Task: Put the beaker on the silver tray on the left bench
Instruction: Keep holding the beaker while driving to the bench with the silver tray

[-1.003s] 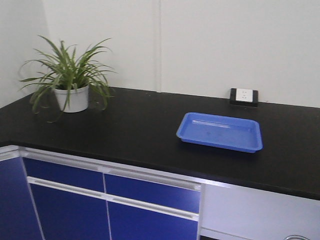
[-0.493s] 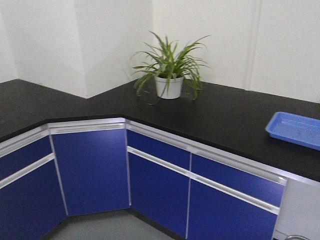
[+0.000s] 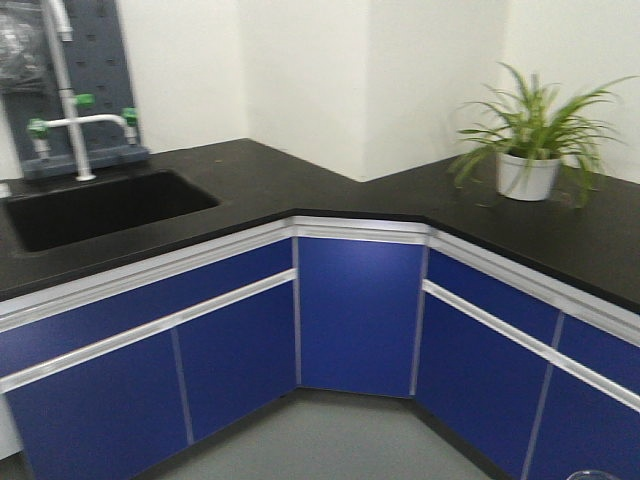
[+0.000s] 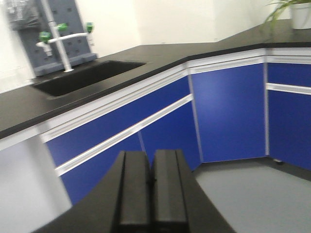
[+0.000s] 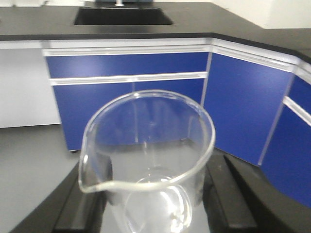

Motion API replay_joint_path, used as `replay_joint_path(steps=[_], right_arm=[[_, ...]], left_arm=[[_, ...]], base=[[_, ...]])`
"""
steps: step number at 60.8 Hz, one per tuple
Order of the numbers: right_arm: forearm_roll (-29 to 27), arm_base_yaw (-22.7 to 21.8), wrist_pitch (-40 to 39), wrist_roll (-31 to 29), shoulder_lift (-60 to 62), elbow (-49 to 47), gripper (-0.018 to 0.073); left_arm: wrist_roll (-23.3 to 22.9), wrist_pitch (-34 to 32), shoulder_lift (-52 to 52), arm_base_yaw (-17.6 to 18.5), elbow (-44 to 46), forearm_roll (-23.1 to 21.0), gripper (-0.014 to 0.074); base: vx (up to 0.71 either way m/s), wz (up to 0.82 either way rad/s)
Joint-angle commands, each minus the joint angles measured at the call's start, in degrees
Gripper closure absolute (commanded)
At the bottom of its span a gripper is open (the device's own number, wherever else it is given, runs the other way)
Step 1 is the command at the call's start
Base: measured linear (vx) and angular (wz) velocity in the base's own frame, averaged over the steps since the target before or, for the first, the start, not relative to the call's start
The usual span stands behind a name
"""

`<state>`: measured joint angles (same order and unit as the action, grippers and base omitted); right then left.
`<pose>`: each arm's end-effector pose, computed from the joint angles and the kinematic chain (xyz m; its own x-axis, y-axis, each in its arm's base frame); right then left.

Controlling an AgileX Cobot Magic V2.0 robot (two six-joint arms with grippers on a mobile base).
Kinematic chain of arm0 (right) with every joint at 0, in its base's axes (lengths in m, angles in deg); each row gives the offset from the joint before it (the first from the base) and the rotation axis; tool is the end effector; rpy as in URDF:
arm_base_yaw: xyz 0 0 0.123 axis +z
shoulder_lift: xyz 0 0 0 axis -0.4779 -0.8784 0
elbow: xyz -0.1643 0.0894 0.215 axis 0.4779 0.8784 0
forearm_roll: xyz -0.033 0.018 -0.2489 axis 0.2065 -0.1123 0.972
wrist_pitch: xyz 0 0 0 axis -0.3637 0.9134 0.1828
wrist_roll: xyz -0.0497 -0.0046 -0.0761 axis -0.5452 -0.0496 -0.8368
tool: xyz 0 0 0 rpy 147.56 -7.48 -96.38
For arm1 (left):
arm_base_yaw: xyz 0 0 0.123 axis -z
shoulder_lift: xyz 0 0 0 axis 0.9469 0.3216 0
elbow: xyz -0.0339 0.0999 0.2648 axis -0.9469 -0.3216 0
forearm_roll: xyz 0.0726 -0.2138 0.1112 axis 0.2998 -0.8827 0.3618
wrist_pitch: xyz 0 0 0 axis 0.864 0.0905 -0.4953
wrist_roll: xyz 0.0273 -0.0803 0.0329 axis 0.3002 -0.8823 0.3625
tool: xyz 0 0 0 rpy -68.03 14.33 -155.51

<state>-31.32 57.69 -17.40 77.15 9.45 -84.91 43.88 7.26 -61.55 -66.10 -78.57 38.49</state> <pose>0.1056 0.0554 0.2629 -0.2251 -0.1103 -0.9681 -0.4559 0.8900 0.0046 0.0561 -0.0037 0.1918 -0.0410 0.1387 -0.9895 0.0819 0.9874 0.1351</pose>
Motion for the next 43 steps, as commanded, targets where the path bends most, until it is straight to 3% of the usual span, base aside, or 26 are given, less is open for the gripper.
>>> replay_joint_path(steps=[1, 43], right_arm=[[0.78, -0.21, -4.51, -0.61, -0.03, -1.69, 0.0571], [0.78, -0.21, -4.51, -0.61, -0.03, -1.69, 0.0571]], left_arm=[[-0.36, -4.46, -0.45, 0.34, -1.14, -0.29, 0.0595], [-0.36, -4.46, -0.45, 0.34, -1.14, -0.29, 0.0595]], base=[[-0.13, 0.51], [-0.04, 0.50]])
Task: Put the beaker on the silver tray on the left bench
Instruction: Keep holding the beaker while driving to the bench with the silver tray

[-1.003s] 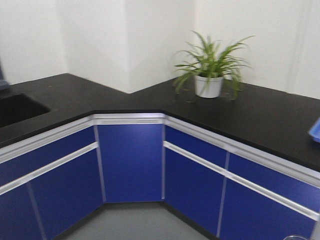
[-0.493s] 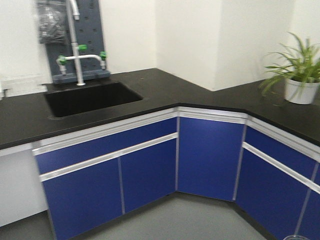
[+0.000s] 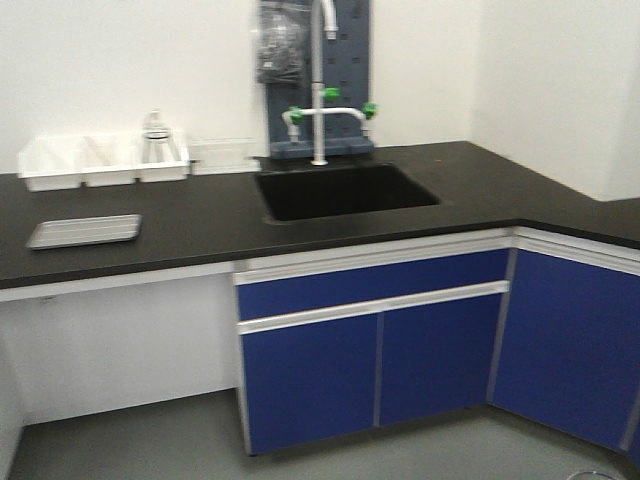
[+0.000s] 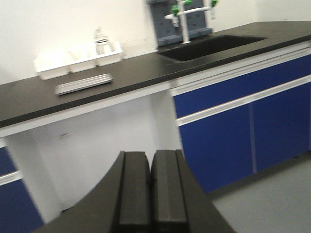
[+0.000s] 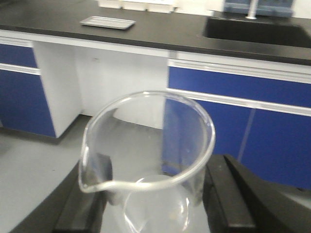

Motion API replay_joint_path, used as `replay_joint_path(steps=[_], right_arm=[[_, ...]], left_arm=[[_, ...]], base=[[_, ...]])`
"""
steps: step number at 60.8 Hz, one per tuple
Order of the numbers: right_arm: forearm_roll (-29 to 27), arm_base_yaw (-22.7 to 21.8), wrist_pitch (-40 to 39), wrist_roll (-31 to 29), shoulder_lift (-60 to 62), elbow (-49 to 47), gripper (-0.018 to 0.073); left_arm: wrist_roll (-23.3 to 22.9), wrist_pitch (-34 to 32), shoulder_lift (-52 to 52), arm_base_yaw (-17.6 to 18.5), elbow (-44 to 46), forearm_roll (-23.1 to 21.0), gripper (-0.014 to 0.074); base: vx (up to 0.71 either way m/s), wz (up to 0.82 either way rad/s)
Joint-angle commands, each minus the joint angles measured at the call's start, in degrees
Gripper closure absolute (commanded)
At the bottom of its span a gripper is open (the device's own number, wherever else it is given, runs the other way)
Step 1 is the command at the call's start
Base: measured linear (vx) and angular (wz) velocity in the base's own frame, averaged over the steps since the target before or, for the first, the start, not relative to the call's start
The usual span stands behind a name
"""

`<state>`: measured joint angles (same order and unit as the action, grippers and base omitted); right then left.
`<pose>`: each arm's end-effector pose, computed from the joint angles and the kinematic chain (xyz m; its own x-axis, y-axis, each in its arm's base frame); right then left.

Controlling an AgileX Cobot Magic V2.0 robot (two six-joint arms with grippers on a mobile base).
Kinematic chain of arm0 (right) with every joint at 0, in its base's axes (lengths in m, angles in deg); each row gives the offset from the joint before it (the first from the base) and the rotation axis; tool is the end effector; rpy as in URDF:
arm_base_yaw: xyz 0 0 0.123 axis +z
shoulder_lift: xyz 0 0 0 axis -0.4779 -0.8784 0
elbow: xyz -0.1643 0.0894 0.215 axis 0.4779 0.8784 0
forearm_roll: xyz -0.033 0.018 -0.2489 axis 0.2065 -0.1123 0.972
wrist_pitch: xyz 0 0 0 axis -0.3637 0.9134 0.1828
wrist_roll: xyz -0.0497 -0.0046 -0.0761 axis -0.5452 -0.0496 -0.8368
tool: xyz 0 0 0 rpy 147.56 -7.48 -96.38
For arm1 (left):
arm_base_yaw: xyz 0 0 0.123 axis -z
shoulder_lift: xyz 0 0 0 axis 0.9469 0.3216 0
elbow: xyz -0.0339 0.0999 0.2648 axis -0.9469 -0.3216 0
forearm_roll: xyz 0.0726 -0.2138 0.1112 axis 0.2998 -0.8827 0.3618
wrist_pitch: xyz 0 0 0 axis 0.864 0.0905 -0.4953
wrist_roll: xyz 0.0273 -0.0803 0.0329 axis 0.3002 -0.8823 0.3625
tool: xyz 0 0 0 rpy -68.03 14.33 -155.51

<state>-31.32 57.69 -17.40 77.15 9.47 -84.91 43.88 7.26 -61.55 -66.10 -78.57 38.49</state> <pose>0.1056 0.0554 0.2629 -0.2248 -0.1101 -0.9682 -0.4559 0.8900 0.0046 0.0561 -0.0037 0.1918 -0.0410 0.1387 -0.9895 0.0819 0.9874 0.1351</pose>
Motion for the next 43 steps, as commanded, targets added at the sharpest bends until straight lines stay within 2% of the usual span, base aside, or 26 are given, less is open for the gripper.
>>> replay_joint_path(steps=[1, 26, 43], right_arm=[[0.78, -0.21, -4.51, -0.61, -0.05, -1.69, 0.0571], [0.78, -0.21, -4.51, -0.61, -0.05, -1.69, 0.0571], [0.78, -0.21, -4.51, -0.61, -0.05, -1.69, 0.0571]], left_arm=[[-0.36, -4.46, -0.45, 0.34, -1.14, -0.29, 0.0595], [-0.36, -4.46, -0.45, 0.34, -1.14, -0.29, 0.0595], [-0.36, -4.46, -0.45, 0.34, -1.14, -0.29, 0.0595]], base=[[0.09, 0.62], [0.17, 0.55], [0.30, 0.37]])
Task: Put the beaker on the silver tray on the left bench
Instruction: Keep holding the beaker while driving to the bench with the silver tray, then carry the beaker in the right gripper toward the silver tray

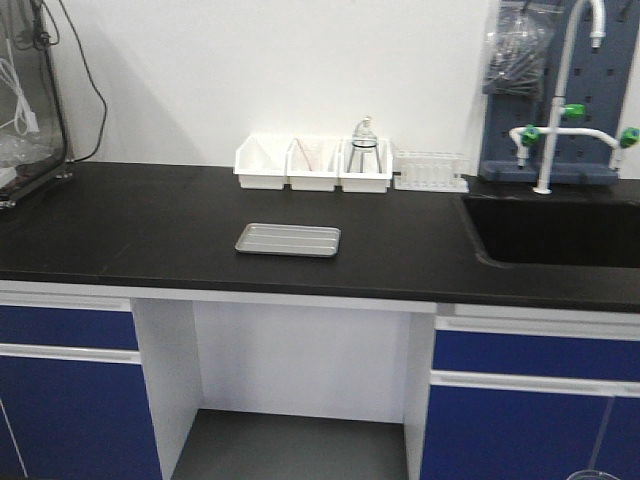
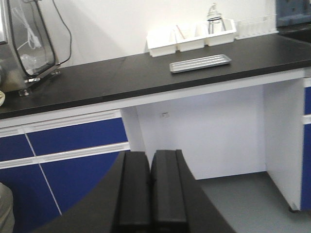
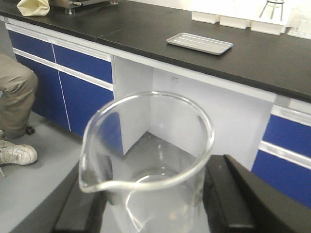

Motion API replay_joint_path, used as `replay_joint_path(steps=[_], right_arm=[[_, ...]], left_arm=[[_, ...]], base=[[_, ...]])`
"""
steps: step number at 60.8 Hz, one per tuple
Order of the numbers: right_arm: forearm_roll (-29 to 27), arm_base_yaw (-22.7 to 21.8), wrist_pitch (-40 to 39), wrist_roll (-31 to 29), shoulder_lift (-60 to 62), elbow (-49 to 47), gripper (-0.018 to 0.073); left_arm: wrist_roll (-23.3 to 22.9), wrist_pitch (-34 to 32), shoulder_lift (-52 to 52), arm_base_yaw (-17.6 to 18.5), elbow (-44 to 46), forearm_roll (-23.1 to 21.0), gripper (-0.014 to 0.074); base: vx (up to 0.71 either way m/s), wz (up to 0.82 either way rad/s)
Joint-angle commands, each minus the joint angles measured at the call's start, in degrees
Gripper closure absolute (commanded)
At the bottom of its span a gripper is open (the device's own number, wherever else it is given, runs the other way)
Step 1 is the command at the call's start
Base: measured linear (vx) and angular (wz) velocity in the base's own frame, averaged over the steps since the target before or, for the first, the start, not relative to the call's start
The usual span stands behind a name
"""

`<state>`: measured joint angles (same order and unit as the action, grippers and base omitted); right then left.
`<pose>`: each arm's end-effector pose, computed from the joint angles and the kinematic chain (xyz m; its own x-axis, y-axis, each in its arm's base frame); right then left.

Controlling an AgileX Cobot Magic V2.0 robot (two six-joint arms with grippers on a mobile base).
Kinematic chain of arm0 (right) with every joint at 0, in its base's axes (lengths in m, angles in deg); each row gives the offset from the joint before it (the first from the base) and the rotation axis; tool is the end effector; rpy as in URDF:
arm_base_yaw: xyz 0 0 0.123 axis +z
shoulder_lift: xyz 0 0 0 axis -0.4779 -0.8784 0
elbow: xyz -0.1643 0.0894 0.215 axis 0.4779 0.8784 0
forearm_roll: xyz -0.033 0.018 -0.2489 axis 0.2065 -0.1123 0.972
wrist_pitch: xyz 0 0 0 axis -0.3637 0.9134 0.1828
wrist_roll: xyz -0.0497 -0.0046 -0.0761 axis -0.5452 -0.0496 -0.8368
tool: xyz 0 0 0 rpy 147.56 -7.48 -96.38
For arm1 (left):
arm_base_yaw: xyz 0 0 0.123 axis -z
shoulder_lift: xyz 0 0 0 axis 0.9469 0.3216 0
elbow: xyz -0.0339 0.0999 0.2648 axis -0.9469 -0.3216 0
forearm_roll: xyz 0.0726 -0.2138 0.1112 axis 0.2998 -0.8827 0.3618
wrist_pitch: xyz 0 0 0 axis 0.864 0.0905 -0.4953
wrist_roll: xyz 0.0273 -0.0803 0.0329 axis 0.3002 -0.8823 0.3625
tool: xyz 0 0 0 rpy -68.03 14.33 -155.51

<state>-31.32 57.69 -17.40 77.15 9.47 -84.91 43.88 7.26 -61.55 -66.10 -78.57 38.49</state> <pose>0.1056 0.0554 0.2629 -0.2248 -0.1101 -0.9682 -0.4559 0.8900 0.0046 0.0561 -0.0037 0.1918 -0.0410 0.1387 -0.9895 0.0819 0.9874 0.1351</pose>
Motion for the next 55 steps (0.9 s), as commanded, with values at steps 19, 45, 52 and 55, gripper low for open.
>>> replay_joint_path(steps=[19, 45, 52, 55], right_arm=[[0.78, -0.21, -4.51, -0.61, -0.05, -1.69, 0.0571], [0.78, -0.21, -4.51, -0.61, -0.05, -1.69, 0.0571], [0.78, -0.21, -4.51, -0.61, -0.05, -1.69, 0.0571], [0.78, -0.21, -4.51, -0.61, -0.05, -1.69, 0.0571]], left_arm=[[-0.36, -4.46, -0.45, 0.34, -1.14, -0.29, 0.0595], [-0.36, -4.46, -0.45, 0.34, -1.14, -0.29, 0.0595], [-0.36, -4.46, -0.45, 0.34, -1.14, -0.29, 0.0595], [-0.36, -4.46, -0.45, 0.34, -1.14, -0.29, 0.0595]], base=[[0.41, 0.11], [0.44, -0.01], [0.45, -0.11], [0.46, -0.15]])
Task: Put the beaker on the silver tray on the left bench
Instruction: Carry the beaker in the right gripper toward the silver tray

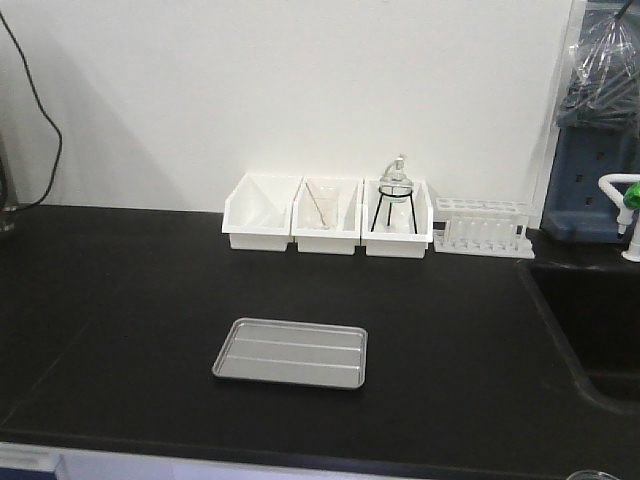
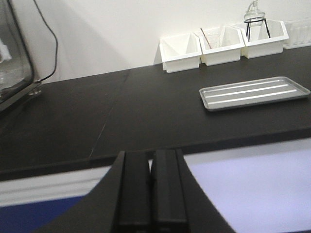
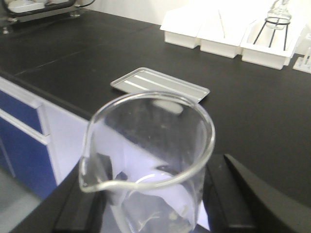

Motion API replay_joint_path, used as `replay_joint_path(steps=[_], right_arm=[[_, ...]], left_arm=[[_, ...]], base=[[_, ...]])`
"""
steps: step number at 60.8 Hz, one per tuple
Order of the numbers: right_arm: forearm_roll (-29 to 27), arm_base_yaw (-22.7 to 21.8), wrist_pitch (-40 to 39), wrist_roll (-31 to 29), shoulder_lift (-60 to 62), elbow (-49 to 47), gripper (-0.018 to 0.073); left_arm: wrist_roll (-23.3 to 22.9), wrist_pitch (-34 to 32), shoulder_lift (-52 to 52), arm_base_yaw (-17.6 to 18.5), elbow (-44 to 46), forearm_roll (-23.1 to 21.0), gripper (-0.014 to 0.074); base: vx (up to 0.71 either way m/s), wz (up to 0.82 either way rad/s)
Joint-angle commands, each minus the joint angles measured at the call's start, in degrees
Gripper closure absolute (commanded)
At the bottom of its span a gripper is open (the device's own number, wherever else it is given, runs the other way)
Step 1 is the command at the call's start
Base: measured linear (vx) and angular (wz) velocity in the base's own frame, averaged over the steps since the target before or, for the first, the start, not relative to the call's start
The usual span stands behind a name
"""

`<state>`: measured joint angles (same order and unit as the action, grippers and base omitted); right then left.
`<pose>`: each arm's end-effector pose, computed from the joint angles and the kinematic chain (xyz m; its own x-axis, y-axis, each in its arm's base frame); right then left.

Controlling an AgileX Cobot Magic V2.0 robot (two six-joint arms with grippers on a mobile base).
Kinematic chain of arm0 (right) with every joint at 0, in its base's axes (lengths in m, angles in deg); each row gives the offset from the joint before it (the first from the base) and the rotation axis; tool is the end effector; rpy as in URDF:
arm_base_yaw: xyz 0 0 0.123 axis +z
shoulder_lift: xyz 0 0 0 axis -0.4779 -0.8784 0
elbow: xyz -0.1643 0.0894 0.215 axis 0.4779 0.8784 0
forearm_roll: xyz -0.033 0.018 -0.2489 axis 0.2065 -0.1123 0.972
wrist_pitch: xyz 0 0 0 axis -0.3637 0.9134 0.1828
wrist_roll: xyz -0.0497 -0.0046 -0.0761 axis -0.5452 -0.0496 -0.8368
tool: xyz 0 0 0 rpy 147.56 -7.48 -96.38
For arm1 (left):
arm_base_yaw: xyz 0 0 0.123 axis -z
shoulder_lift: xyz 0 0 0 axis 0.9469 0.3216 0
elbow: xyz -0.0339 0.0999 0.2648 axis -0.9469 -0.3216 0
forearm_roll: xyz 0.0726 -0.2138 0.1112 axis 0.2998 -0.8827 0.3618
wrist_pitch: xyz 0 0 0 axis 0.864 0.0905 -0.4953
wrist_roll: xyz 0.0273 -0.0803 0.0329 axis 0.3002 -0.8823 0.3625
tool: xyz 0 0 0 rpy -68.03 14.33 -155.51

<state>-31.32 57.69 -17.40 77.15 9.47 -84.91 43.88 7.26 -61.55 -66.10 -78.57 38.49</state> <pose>0.1056 0.0554 0.2629 -0.2248 -0.1101 -0.9682 -0.4559 0.8900 0.0046 0.0561 -0.0037 0.1918 -0.0410 0.1387 -0.9895 0.0819 0.9874 0.1351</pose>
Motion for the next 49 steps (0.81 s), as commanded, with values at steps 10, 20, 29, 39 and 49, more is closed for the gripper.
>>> replay_joint_path(steps=[10, 20, 29, 39, 49], right_arm=[[0.78, -0.21, -4.51, -0.61, -0.05, -1.69, 0.0571], [0.78, -0.21, -4.51, -0.61, -0.05, -1.69, 0.0571], [0.78, -0.21, -4.51, -0.61, -0.05, -1.69, 0.0571], [0.78, -0.21, -4.51, -0.61, -0.05, -1.69, 0.0571], [0.78, -0.21, -4.51, -0.61, -0.05, -1.69, 0.0571]], left_arm=[[-0.36, -4.46, -0.45, 0.34, -1.14, -0.29, 0.0595], [-0.36, -4.46, -0.45, 0.34, -1.14, -0.29, 0.0595], [-0.36, -4.46, -0.45, 0.34, -1.14, -0.29, 0.0595], [-0.36, -4.46, -0.45, 0.34, -1.14, -0.29, 0.0595], [-0.36, -4.46, -0.45, 0.34, -1.14, -0.29, 0.0595]], base=[[0.45, -0.20], [0.43, -0.21], [0.40, -0.19], [0.36, -0.16], [0.30, -0.10]])
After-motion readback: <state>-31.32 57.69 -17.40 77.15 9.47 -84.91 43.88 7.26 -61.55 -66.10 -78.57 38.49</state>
